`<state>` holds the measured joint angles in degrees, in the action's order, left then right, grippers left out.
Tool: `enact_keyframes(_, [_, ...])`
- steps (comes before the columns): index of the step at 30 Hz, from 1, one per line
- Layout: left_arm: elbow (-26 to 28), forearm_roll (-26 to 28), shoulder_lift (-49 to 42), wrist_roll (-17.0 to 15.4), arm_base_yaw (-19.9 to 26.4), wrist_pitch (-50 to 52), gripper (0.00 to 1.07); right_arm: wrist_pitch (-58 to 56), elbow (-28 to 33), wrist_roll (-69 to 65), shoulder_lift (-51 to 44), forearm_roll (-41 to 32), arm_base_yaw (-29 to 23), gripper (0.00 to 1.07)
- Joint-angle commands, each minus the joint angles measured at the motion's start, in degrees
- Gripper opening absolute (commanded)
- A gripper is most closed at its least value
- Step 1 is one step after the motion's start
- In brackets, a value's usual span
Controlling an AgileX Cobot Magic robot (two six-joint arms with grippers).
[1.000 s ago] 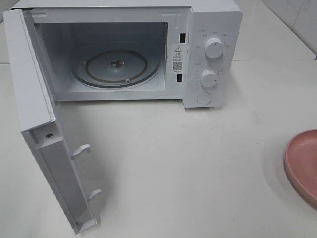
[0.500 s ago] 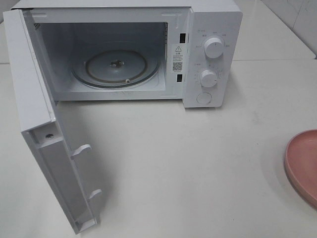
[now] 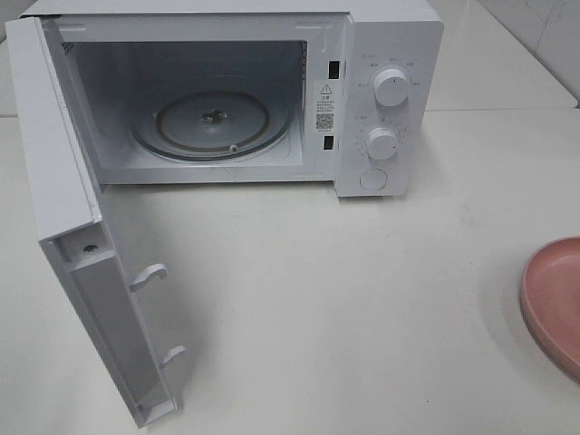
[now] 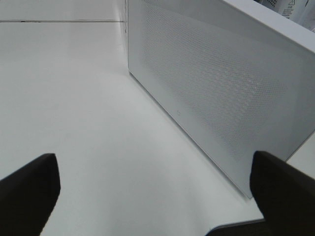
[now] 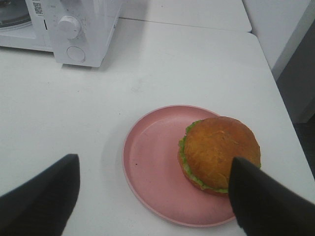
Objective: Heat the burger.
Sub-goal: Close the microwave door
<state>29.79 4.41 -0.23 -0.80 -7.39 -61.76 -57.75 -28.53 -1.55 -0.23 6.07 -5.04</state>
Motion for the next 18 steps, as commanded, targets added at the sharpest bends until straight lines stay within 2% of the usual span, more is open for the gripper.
enact_keyframes(1, [-0.1, 0.3, -1.1, -0.2, 0.1, 0.5, 0.98, 0.8, 0.0, 0.3, -1.6, 0.1, 0.5, 0.76])
enact_keyframes(18, [-0.1, 0.2, -1.1, -0.1, 0.1, 0.5, 0.98, 0.9, -0.2, 0.3, -1.6, 0.1, 0.3, 0.76])
